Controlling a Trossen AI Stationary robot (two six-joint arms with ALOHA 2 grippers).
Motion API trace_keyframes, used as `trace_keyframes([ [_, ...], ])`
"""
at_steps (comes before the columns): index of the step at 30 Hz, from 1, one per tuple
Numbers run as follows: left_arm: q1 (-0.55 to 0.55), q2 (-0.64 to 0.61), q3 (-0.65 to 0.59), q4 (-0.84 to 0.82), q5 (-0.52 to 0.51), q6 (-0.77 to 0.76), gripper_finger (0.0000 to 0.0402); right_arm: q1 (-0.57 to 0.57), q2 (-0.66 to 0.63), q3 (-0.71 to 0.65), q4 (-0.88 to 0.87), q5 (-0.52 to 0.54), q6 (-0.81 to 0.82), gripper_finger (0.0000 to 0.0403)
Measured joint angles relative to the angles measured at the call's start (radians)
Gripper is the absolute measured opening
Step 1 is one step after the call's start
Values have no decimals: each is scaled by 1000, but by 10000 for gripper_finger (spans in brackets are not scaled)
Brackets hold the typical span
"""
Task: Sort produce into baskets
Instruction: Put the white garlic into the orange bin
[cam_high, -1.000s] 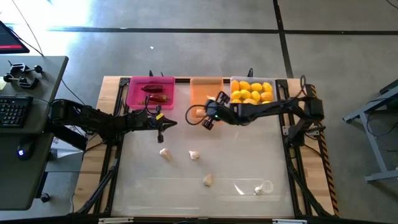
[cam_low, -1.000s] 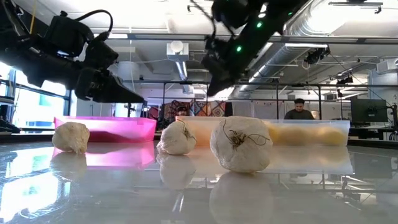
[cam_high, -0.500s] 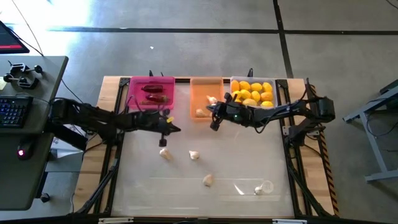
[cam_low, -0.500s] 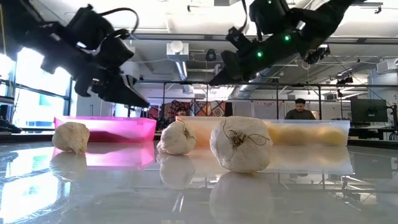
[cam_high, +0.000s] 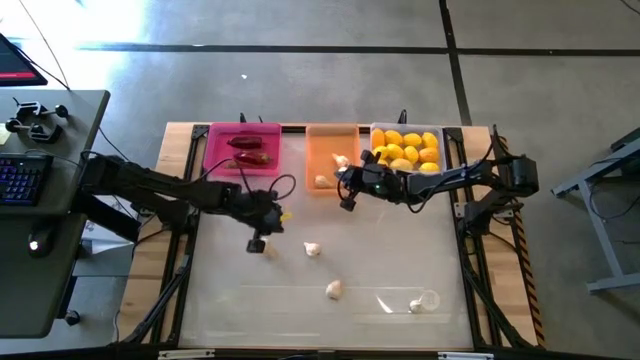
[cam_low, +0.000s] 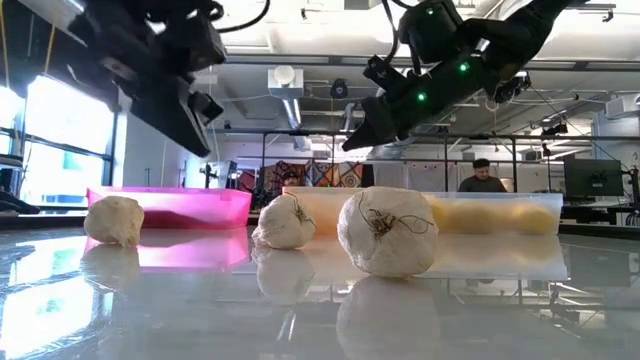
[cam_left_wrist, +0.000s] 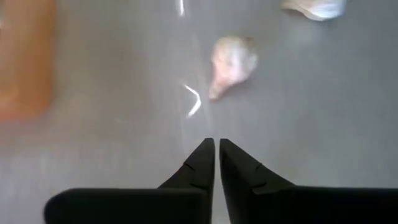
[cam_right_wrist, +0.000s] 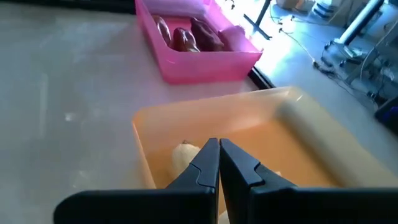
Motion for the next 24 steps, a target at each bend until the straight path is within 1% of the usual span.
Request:
trace_keyframes([
  [4, -63, 0, 24, -84, 0, -76, 45, -9, 0, 0, 2, 2, -72, 1],
  [8, -114, 0, 25, -154, -10, -167, 93, -11, 0, 0, 8, 31, -96, 1],
  [13, -162, 0, 25, -256, -113, -174, 159, -11, 0, 0, -6, 34, -95, 1],
  [17, -167, 0, 25, -269, -123, -231, 205, -11, 0, 0, -29, 33, -82, 1],
  [21, -167, 7, 25, -264, -105, -298, 234, -11, 0, 0, -41, 33, -73, 1],
  [24, -166, 33, 24, -253, -97, -356, 242, -11, 0, 0, -40, 33, -73, 1],
])
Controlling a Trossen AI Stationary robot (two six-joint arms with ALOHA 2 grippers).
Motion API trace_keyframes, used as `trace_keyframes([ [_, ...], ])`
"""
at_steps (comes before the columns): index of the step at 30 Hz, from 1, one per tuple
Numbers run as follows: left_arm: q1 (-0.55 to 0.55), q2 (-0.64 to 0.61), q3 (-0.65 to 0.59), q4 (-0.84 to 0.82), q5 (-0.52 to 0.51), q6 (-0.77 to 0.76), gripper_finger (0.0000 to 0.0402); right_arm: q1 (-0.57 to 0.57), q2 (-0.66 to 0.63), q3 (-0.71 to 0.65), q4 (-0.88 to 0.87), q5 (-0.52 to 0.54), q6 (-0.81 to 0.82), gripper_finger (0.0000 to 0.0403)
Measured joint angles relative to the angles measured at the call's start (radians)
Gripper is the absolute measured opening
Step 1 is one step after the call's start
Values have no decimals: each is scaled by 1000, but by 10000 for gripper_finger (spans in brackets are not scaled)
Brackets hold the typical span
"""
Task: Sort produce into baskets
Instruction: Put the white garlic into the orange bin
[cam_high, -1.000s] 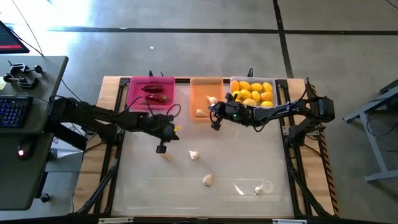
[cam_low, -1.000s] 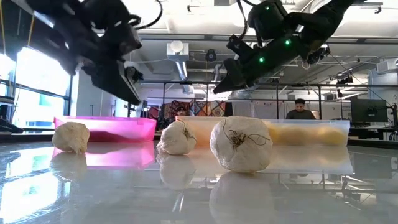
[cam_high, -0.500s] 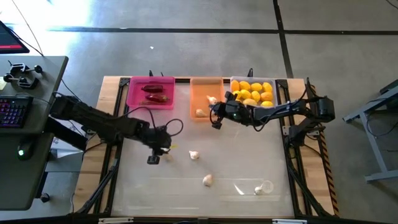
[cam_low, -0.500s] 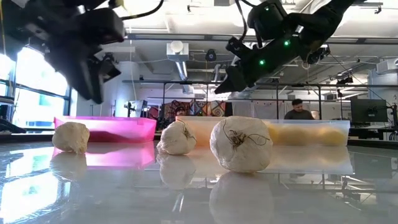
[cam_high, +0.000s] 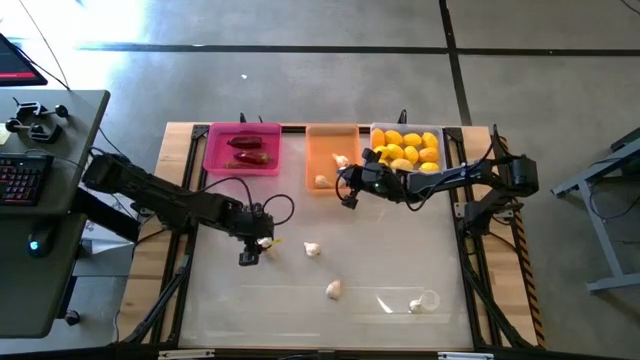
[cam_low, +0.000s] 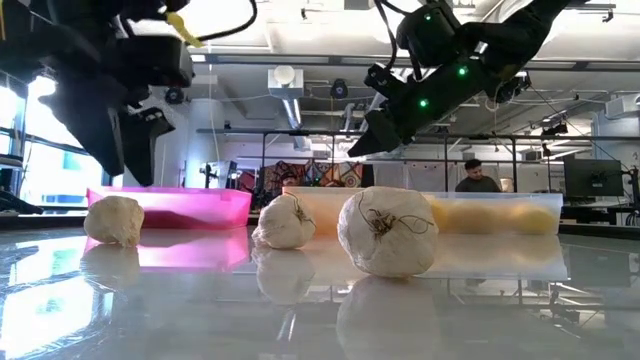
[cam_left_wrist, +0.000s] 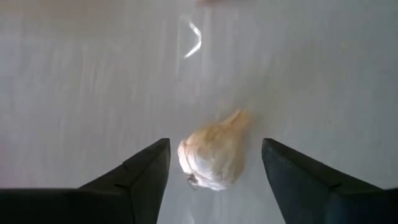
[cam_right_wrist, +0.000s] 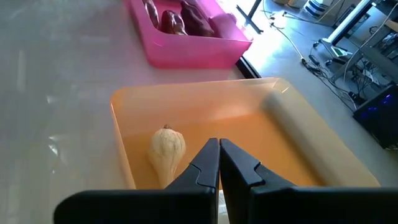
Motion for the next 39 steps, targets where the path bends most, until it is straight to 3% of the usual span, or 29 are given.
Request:
trace_keyframes([
  [7, 0, 114, 0, -3, 1, 15, 243, 0, 0, 0, 2, -5, 0, 1],
  [13, 4, 130, 0, -3, 1, 22, 236, 0, 0, 0, -1, -11, 1, 1],
  [19, 18, 130, 1, -4, 3, 61, 168, 2, 0, 0, -30, -12, 29, 1],
  [22, 48, 118, 9, -4, -11, 111, 126, 9, 1, 1, -47, -88, 67, 1],
  [26, 116, 99, 34, 31, -92, 165, 94, 22, 1, 1, -40, -156, 65, 0],
  [33, 293, 89, 95, 226, -109, 242, 95, 53, 1, 1, -41, -117, 62, 0],
  [39, 467, 94, 112, 376, -93, 377, 95, 70, 1, 1, -9, -23, 61, 0],
])
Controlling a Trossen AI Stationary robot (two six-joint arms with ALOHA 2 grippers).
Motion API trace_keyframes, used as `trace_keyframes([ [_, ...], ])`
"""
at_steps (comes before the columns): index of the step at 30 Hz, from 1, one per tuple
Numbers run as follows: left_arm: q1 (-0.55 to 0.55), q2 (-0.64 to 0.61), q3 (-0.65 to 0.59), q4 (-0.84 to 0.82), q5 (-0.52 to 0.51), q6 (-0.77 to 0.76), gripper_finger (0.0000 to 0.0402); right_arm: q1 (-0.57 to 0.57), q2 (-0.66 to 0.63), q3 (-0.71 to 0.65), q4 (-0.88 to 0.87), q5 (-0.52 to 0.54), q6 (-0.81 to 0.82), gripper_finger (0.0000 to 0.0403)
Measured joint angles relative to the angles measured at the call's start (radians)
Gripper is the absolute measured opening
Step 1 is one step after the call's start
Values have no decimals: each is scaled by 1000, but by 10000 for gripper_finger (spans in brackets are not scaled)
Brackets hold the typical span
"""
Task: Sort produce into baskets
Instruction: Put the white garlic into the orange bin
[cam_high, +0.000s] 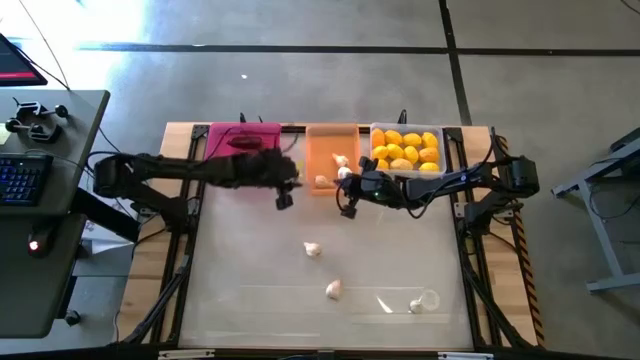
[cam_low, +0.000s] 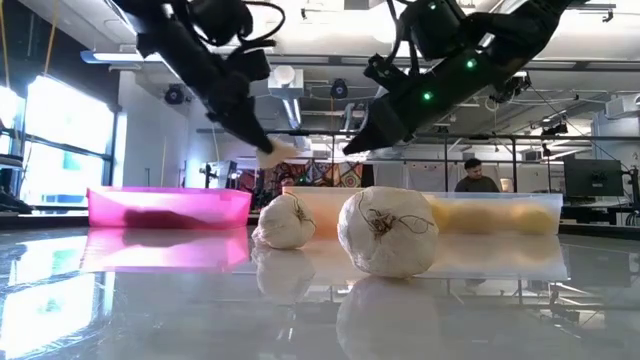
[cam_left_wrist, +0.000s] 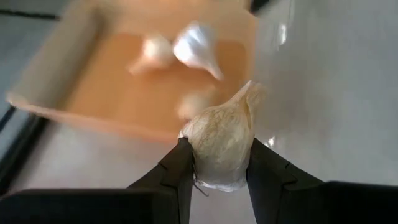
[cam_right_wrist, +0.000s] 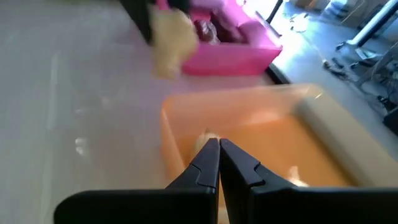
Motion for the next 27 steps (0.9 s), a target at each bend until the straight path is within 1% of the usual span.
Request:
trace_keyframes([
  [4, 77, 41, 1, 112, 93, 60, 95, 0, 0, 0, 54, 9, 0, 0],
  [6, 96, 79, 27, 127, 104, 91, 95, 0, 0, 0, 74, 10, 0, 0],
  [10, 128, 178, 130, 105, 102, 149, 95, 0, 0, 0, 111, 10, 0, 0],
  [15, 161, 330, 277, -1, 122, 205, 95, 4, -1, 0, 147, 10, 0, 0],
  [17, 172, 379, 325, -19, 137, 214, 95, 7, -1, 0, 147, 10, 0, 0],
  [22, 192, 461, 386, -27, 147, 221, 95, 18, -1, 0, 145, 10, 1, 0],
  [27, 209, 487, 402, -25, 147, 221, 95, 24, -1, 0, 141, 10, 0, 0],
])
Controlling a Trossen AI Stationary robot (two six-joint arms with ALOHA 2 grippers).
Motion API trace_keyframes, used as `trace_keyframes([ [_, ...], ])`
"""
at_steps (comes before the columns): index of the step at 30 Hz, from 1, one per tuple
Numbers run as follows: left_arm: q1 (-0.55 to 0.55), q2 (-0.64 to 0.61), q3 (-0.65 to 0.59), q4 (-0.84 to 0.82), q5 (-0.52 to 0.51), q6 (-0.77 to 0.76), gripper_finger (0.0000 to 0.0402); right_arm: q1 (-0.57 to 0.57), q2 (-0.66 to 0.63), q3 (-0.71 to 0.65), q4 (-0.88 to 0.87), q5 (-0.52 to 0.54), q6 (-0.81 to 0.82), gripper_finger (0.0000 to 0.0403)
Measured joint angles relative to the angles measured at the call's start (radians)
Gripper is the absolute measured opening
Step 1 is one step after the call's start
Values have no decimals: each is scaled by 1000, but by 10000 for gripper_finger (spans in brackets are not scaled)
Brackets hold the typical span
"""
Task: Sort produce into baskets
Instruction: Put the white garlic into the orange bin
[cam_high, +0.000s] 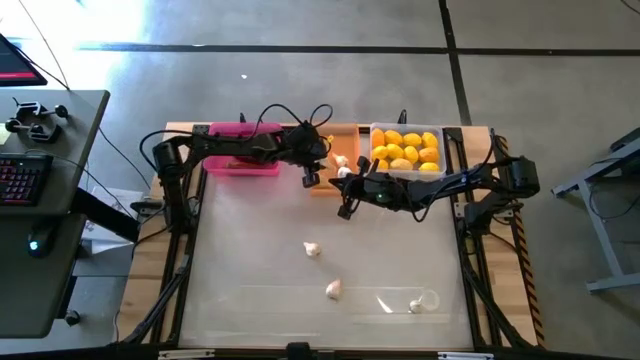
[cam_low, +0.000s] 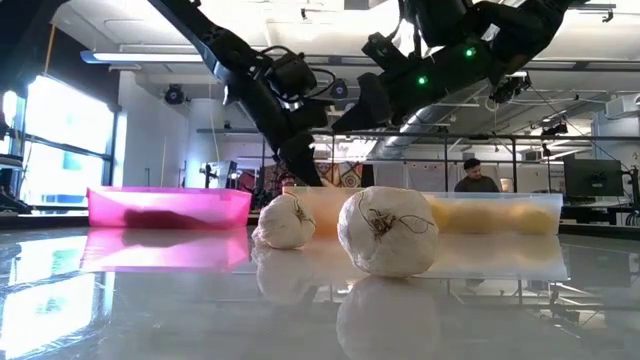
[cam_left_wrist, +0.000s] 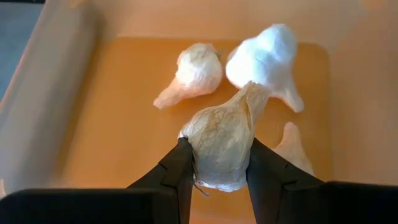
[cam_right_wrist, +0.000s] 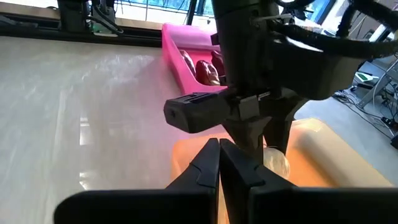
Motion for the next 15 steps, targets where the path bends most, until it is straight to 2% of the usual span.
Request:
trace_keyframes([
  [10, 4, 0, 0, -17, 0, 0, 97, 0, 0, 0, 0, 0, 0, 0],
  [15, 4, 0, 0, -22, 0, 0, 126, 0, 0, 0, 0, 0, 0, 0],
])
